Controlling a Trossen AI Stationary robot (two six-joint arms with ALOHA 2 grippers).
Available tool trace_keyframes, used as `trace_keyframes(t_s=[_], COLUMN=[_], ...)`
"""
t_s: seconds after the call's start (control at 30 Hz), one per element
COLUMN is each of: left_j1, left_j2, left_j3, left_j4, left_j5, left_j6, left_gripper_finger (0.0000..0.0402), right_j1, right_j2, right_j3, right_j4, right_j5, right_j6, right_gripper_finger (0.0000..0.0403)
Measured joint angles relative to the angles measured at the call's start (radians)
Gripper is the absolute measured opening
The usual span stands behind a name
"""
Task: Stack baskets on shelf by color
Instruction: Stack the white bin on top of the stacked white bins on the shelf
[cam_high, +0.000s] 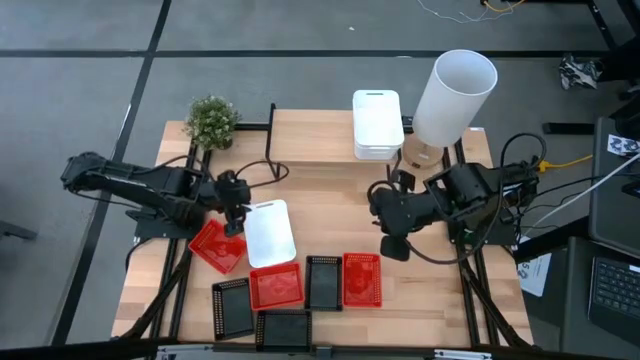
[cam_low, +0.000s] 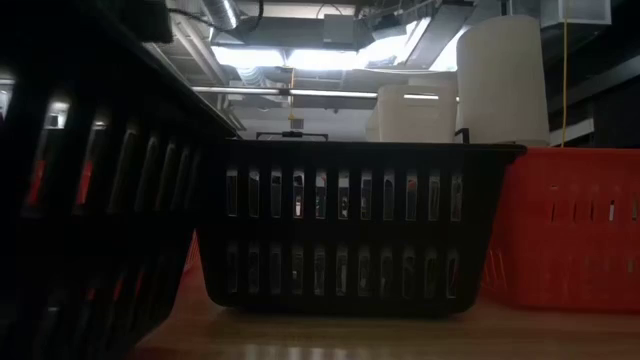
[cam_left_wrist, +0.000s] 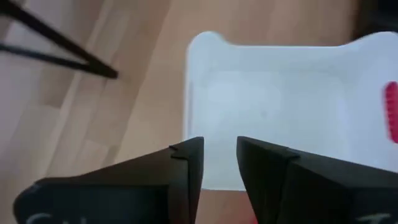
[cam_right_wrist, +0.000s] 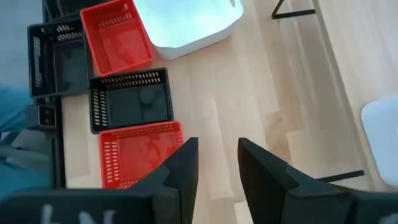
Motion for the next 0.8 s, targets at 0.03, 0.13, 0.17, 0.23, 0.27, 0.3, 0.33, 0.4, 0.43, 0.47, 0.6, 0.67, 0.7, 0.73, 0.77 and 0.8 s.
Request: trace_keyframes(t_s=[0.03,0.13,0.17,0.23,0.27,0.3,0.33,0.4,0.43,0.47,0.6,0.67,0.7,0.73,0.77,0.8], left_j1=[0.013,0.026,0.019,-0.01,-0.035,-0.065,-0.098,-0.166,-0.199,-0.236,-0.382,-0.43,-0.444,-0.453,-0.458,-0.459], left_j2=[0.0,0.012,0.013,0.013,0.013,0.013,0.017,0.042,0.055,0.064,0.12,0.165,0.189,0.214,0.237,0.256], left_j3=[-0.004,-0.008,-0.008,-0.008,-0.008,-0.008,-0.008,-0.008,-0.009,-0.01,-0.01,-0.01,-0.01,-0.01,-0.01,-0.01], left_j4=[-0.007,0.012,0.031,0.082,0.112,0.139,0.164,0.209,0.227,0.241,0.305,0.32,0.314,0.311,0.313,0.313], left_j5=[0.02,0.148,0.197,0.282,0.315,0.338,0.342,0.329,0.315,0.301,0.208,0.131,0.102,0.082,0.07,0.066], left_j6=[-0.003,-0.02,-0.04,-0.095,-0.116,-0.139,-0.164,-0.207,-0.228,-0.258,-0.343,-0.36,-0.369,-0.381,-0.394,-0.397], left_gripper_finger=[0.009,0.009,0.009,0.009,0.009,0.0089,0.0088,0.0087,0.0087,0.0087,0.0087,0.0086,0.0086,0.0086,0.0086,0.0086], right_j1=[0.0,0.007,0.012,0.023,0.028,0.031,0.032,0.035,0.035,0.035,0.035,0.035,0.035,0.035,0.035,0.035], right_j2=[0.0,0.0,0.0,0.0,0.0,0.0,0.0,0.0,0.0,0.0,0.0,0.0,0.0,0.0,0.0,0.0], right_j3=[0.0,0.0,0.0,0.0,0.0,0.0,0.0,0.0,0.0,0.0,0.0,0.0,0.0,0.0,0.0,0.0], right_j4=[0.0,0.0,0.0,0.0,0.0,0.0,0.0,0.0,0.0,0.0,0.0,0.0,0.0,0.0,0.0,0.0], right_j5=[0.002,0.004,0.002,-0.001,-0.002,-0.002,0.001,0.033,0.051,0.068,0.074,0.071,0.068,0.067,0.067,0.065], right_j6=[0.017,0.043,0.043,0.043,0.042,0.04,0.038,0.035,0.035,0.037,0.021,0.017,0.017,0.017,0.017,0.017], right_gripper_finger=[0.0111,0.0111,0.0111,0.0111,0.0111,0.0111,0.0111,0.0111,0.0111,0.0111,0.0111,0.0111,0.0111,0.0111,0.0111,0.0111])
